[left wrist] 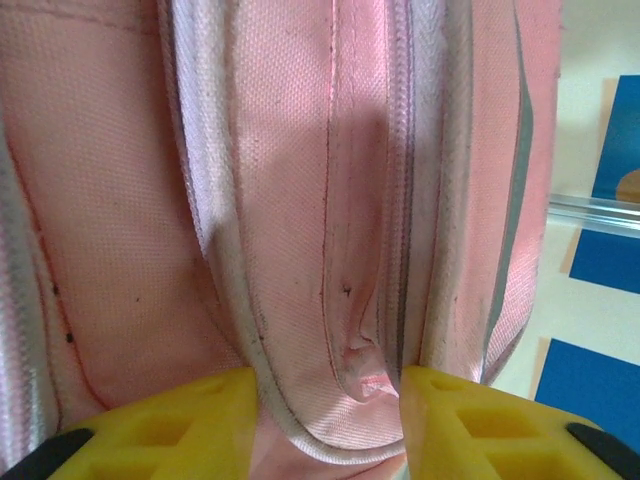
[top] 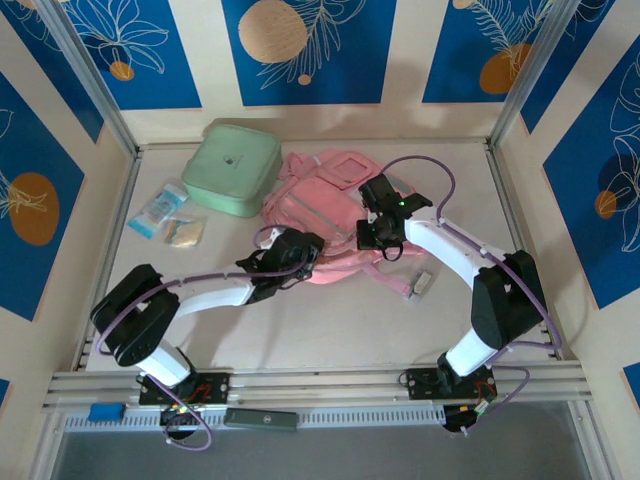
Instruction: Pack the student bag
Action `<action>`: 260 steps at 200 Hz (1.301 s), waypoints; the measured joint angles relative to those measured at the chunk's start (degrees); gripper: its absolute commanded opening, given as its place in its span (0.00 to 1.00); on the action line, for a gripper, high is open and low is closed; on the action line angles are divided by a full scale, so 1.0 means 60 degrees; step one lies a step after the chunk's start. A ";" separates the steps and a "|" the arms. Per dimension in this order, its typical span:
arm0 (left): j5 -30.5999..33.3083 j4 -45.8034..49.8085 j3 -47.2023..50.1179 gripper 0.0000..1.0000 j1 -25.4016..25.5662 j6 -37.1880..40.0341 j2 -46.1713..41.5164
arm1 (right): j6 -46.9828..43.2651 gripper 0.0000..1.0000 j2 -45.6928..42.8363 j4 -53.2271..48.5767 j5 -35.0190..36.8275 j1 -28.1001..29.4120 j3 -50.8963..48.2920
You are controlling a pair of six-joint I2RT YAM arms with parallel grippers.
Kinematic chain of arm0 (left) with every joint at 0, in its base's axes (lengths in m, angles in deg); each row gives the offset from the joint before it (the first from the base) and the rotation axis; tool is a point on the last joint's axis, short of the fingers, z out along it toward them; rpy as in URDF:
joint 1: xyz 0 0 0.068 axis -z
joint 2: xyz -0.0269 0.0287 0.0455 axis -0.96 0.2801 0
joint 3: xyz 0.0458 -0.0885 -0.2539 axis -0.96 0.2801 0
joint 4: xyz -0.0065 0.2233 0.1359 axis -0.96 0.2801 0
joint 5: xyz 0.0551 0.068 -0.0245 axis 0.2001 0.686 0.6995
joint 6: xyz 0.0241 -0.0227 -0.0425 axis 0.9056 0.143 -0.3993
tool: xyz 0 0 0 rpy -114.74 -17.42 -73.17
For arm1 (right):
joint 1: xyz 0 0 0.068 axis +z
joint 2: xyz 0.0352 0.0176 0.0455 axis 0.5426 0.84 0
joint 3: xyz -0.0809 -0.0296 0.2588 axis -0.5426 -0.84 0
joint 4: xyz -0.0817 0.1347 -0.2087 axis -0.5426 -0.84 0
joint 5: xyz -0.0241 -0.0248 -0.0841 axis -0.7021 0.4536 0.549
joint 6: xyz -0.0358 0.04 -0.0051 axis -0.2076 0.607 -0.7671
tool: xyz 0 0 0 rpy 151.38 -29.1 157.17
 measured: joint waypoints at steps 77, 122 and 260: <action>0.0244 0.0127 -0.0015 0.27 0.0000 0.0004 0.0284 | 0.0069 0.00 0.0004 0.0066 0.0015 0.0044 -0.0004; 0.0233 0.0011 -0.0157 0.00 -0.0149 0.0663 0.0481 | 0.0066 0.00 0.0004 0.0029 0.0182 0.0044 0.0000; -0.1202 0.0321 0.0350 0.01 -0.1537 0.2623 -0.0608 | -0.0474 0.05 0.1027 -0.1093 0.0433 -0.0525 0.1122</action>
